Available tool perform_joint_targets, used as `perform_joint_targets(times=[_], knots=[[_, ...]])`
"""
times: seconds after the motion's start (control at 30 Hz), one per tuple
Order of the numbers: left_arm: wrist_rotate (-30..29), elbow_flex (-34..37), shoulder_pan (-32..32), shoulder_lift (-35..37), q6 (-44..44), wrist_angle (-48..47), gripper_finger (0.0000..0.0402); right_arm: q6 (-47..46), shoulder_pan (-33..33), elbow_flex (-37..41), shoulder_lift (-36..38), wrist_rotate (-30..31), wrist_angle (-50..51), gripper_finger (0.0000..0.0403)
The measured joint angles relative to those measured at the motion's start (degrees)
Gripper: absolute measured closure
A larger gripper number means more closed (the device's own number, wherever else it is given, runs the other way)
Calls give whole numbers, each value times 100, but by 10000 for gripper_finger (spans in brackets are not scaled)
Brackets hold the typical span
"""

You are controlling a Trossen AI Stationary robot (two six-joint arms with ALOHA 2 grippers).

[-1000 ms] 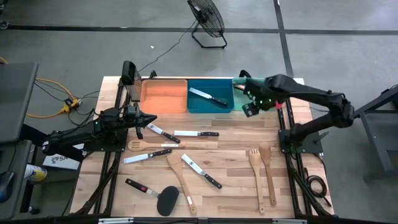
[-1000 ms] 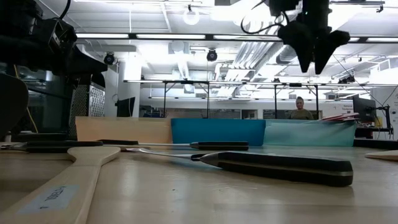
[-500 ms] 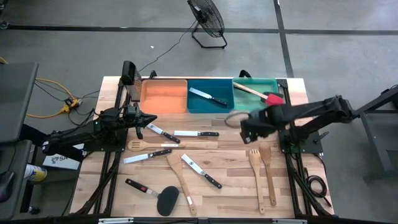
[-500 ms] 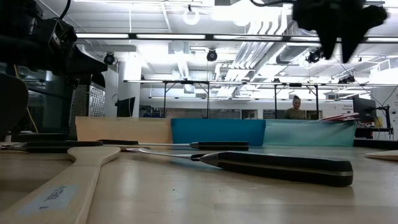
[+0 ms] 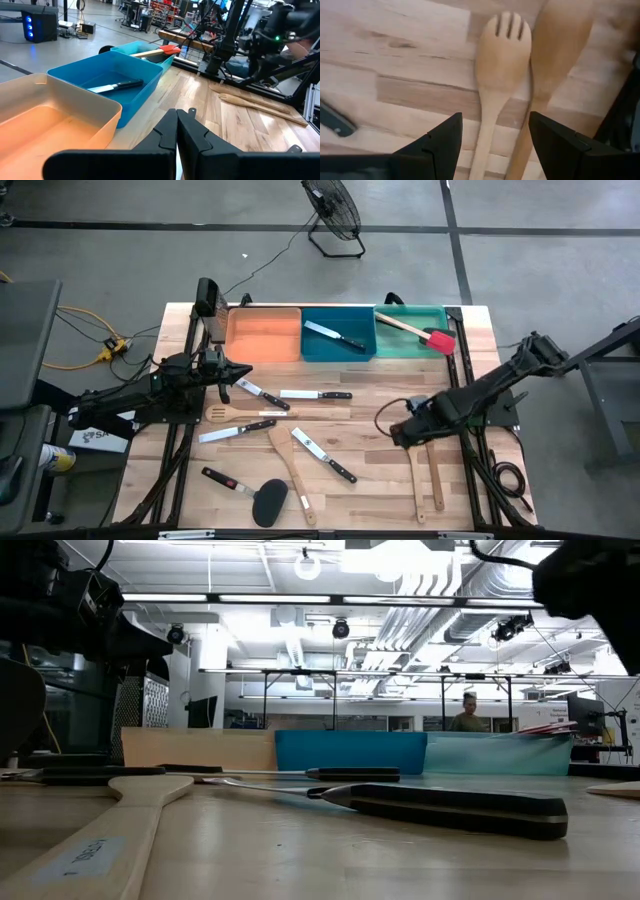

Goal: Pick & Place Kitchen Items
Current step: Put the wooden serving spoon into the orange bin

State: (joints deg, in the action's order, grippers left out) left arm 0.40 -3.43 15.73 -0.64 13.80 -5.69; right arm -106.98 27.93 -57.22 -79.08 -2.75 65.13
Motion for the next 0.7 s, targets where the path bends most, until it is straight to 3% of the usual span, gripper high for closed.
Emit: perform_joint_targets(times=[0.27,0.7], knots=[[1,1,-1,-2,0,0,402,-1006,531,3,-668,-229,-427,183],[-1,0,0,-1,0,0,402,-1301,719,1,-1761,-308,-1144,183]])
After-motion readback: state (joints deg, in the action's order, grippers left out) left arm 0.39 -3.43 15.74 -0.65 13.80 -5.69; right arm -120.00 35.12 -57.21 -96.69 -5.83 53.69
